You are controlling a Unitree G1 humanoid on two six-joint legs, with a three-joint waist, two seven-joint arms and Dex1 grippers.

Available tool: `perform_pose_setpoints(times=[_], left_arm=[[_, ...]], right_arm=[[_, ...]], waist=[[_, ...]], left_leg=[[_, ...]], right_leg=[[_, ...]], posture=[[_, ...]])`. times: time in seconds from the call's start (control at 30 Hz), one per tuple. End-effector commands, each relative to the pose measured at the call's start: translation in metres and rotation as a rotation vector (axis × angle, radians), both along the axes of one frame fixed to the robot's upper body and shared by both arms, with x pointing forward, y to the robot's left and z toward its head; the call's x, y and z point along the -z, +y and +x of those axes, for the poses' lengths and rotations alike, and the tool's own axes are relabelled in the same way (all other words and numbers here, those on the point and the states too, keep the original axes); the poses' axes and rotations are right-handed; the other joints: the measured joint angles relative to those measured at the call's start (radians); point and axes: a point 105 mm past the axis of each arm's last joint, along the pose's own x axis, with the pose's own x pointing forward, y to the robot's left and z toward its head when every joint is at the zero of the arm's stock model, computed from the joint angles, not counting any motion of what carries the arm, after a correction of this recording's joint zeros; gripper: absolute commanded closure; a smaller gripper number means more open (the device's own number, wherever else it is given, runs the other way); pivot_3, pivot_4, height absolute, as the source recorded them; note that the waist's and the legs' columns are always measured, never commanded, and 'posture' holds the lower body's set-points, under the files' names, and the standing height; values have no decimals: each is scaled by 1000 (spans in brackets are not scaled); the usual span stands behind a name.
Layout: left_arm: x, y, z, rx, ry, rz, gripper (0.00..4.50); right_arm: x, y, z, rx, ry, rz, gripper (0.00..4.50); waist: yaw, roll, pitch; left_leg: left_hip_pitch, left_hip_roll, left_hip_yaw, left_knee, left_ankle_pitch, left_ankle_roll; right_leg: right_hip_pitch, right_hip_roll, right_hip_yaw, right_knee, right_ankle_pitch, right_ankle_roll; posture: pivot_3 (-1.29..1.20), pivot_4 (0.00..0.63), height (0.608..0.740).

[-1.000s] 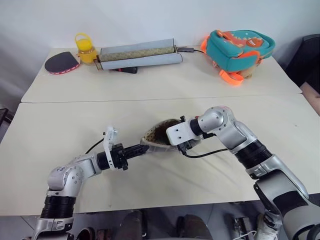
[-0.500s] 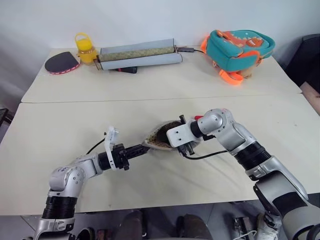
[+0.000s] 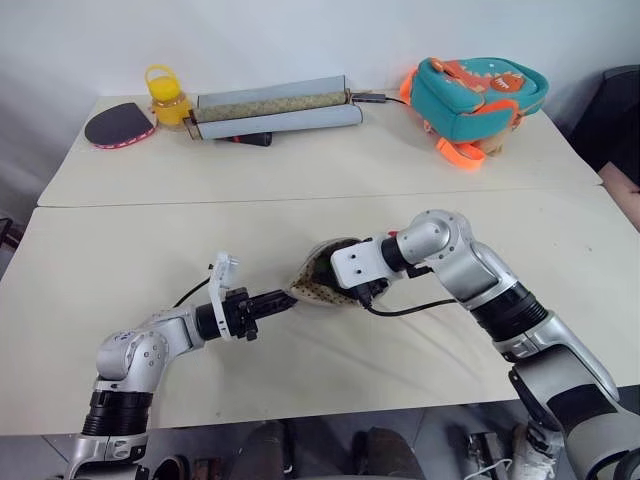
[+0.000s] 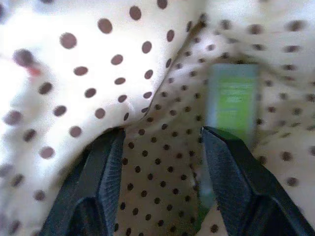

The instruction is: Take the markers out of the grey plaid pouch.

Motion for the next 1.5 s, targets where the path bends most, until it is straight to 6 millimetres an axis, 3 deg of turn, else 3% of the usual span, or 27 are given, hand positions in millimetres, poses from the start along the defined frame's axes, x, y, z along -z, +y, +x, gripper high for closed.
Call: perform_pose_setpoints(times=[0.03,0.2,0.37,0.5,0.63,1.13,1.33,1.5], left_arm=[[-21,-7,-9,89,-40,-71,4500],[-35,-13,-20,165,-12,-162,4500],[-38,-11,-22,178,19,-216,4500],[-13,-7,-14,114,38,-129,4500],[-1,-9,-13,102,17,-74,4500],[1,-6,-6,37,-15,-72,4500],[-2,-8,-7,40,-25,-70,4500],[-4,-8,-6,32,-35,-67,4500]], right_arm=[[-16,3,-6,-25,-23,22,1932],[-28,-10,-23,-29,49,12,1932],[-41,-6,-27,-29,42,35,1932],[-19,-5,-20,-6,74,12,1932],[1,-3,-18,-11,78,-23,1932],[39,-1,7,23,40,-97,1932],[28,-1,4,17,50,-62,3408],[-8,1,-2,5,7,42,3450]], waist=[[0,0,0],[5,0,1],[0,0,1],[1,0,1],[1,0,1],[0,0,1],[0,-1,0],[2,0,1]], left_leg=[[0,0,0,0,0,0],[-2,0,-1,0,0,0],[-1,0,-1,0,0,0],[-1,0,-1,0,0,0],[-1,0,0,0,0,0],[0,0,0,1,0,0],[2,0,0,1,0,0],[0,0,0,1,0,0]], right_leg=[[0,0,0,0,0,0],[0,0,0,-1,0,0],[1,0,0,-2,0,0],[1,1,0,-2,0,0],[1,1,0,-3,0,0],[1,1,0,-1,0,0],[1,0,1,-2,0,0],[1,0,0,0,0,0]], posture=[[0,150,740],[0,150,740],[0,150,740],[0,150,740],[0,150,740],[0,150,740],[0,150,740],[0,150,740]])
